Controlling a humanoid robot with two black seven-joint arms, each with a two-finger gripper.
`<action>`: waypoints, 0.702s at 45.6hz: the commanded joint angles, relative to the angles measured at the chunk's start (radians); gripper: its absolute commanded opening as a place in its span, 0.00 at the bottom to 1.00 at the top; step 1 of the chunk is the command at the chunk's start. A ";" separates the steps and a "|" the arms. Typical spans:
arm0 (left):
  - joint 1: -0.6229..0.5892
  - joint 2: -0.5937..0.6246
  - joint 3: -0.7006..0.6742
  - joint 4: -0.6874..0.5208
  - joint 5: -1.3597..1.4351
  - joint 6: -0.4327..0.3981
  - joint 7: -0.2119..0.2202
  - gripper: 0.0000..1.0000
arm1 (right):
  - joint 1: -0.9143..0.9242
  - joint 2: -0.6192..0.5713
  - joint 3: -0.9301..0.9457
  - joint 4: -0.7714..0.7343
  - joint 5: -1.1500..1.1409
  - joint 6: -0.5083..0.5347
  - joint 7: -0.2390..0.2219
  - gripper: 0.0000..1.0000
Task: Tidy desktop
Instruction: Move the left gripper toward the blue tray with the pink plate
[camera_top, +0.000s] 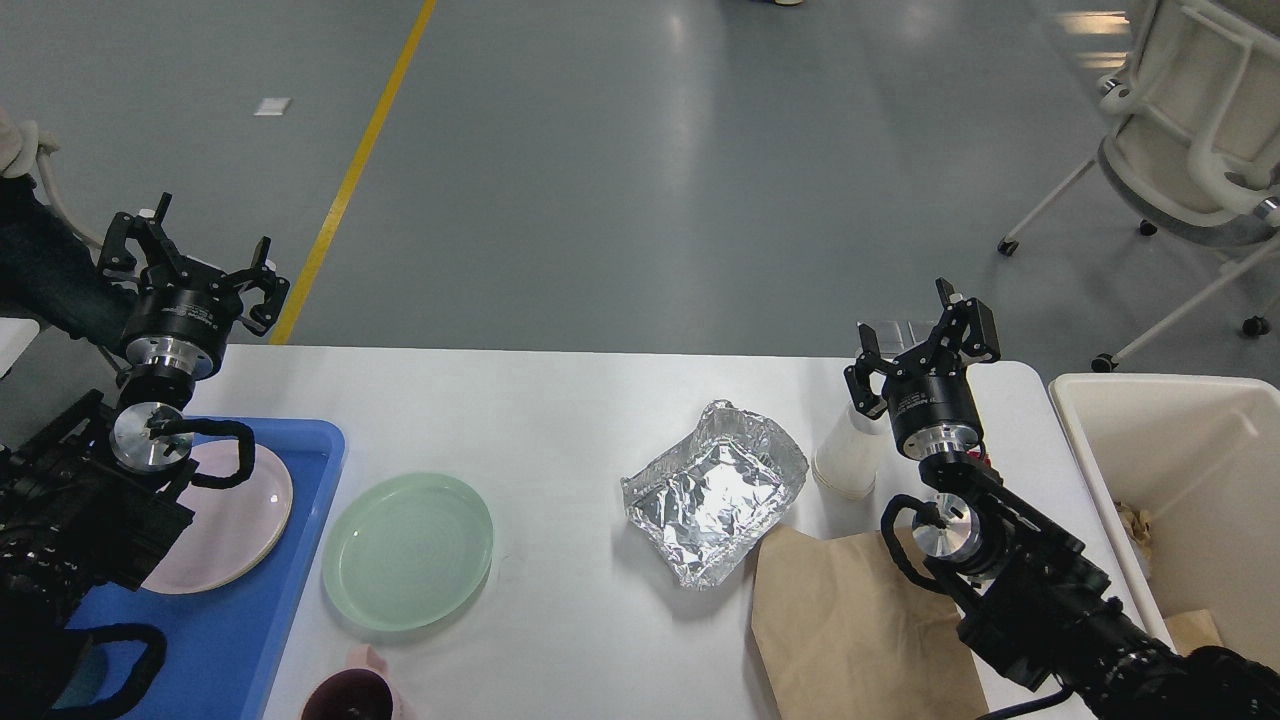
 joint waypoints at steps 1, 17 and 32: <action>0.000 -0.002 -0.001 0.002 0.002 0.000 0.003 0.97 | 0.000 0.000 0.000 0.000 0.000 0.001 0.000 1.00; 0.022 0.003 0.000 0.002 0.002 0.008 0.011 0.97 | 0.000 0.000 0.000 0.000 0.000 -0.001 0.000 1.00; 0.013 0.003 0.063 -0.006 0.010 0.022 0.039 0.97 | 0.000 0.000 0.000 0.000 0.000 0.001 0.000 1.00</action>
